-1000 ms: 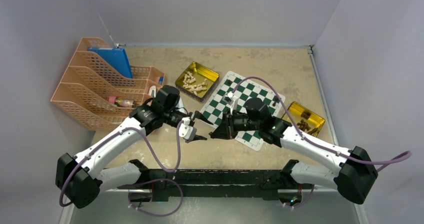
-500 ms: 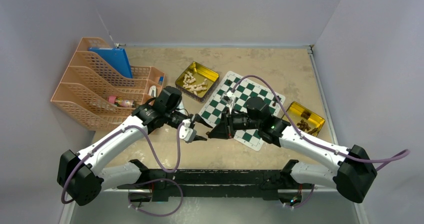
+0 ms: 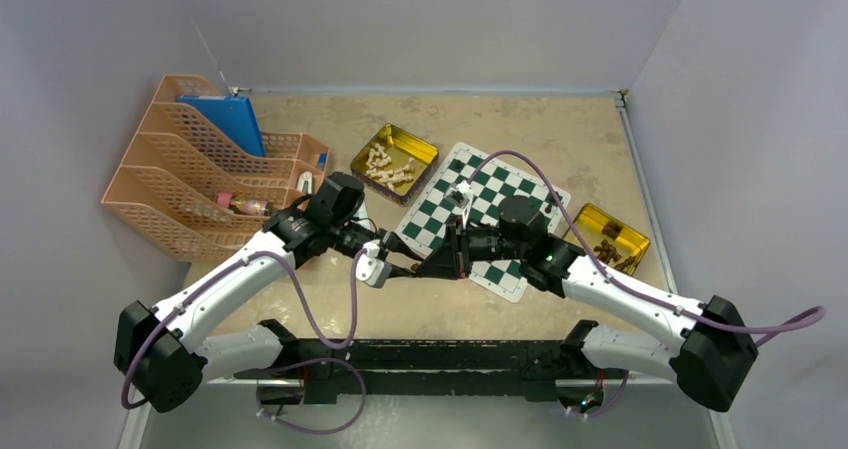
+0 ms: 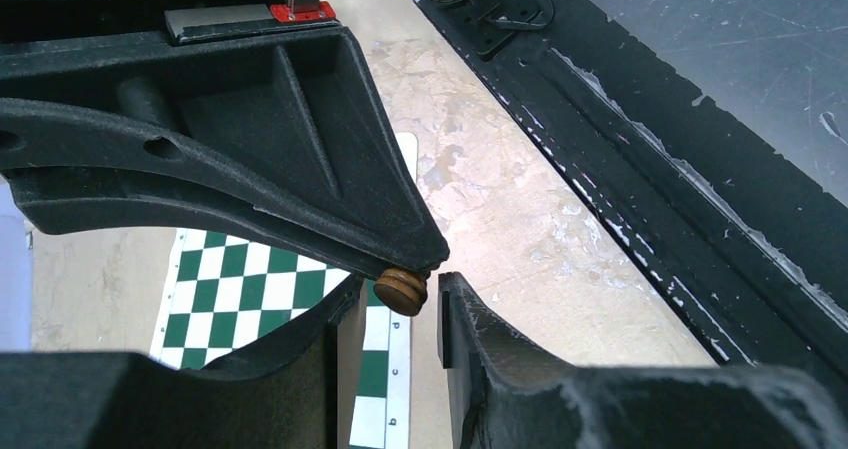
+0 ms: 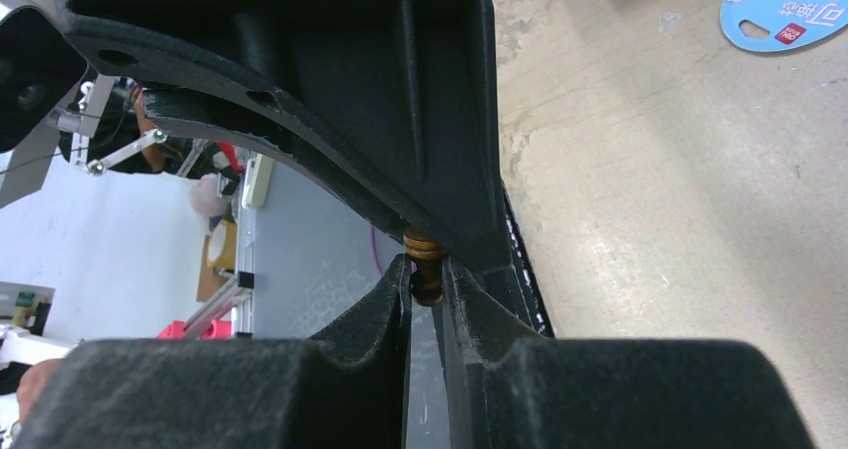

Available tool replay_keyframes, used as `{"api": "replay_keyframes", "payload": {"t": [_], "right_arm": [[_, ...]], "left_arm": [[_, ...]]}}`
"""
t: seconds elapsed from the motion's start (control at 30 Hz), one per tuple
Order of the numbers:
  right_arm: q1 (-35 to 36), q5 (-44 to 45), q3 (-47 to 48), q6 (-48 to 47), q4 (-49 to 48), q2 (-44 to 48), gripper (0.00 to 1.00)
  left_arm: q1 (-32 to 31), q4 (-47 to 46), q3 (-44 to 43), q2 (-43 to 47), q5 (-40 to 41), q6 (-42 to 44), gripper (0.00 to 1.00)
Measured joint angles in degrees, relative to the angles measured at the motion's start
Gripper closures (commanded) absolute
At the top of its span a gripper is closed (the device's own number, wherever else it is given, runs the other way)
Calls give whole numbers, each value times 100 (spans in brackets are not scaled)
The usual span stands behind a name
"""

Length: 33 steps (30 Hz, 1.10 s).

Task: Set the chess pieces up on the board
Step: Place the chess piece on the chessboard.

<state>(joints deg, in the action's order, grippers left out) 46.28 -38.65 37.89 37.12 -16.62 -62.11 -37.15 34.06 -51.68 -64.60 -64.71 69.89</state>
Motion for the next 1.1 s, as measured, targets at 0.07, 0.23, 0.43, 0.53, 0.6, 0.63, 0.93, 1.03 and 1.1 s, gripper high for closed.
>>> {"api": "replay_keyframes", "payload": {"t": [0.07, 0.23, 0.43, 0.53, 0.6, 0.63, 0.93, 1.03, 1.1], "right_arm": [[2, -7, 0, 22, -33, 0, 84], [11, -15, 0, 83, -48, -37, 84], [17, 7, 0, 144, -35, -63, 84], [17, 15, 4, 166, 9, -94, 84], [15, 26, 13, 195, 42, -146, 84], [15, 37, 13, 212, 48, -166, 84], [11, 66, 24, 382, 81, -201, 80], [11, 61, 24, 433, 83, -201, 78], [11, 66, 22, 448, 87, -199, 77]], "left_arm": [[-2, 11, -11, 7, 11, 13, 71], [0, 68, -31, 9, 26, 26, 65], [-2, 131, -59, 9, 50, 26, 65], [-2, 140, -68, 9, 57, 26, 64], [-2, 146, -68, 11, 61, 26, 65], [-2, 149, -68, 11, 61, 24, 68], [-2, 203, -68, 11, 107, 0, 86], [-2, 199, -70, 0, 109, -57, 90], [-2, 170, -72, -24, 120, -153, 93]]}}
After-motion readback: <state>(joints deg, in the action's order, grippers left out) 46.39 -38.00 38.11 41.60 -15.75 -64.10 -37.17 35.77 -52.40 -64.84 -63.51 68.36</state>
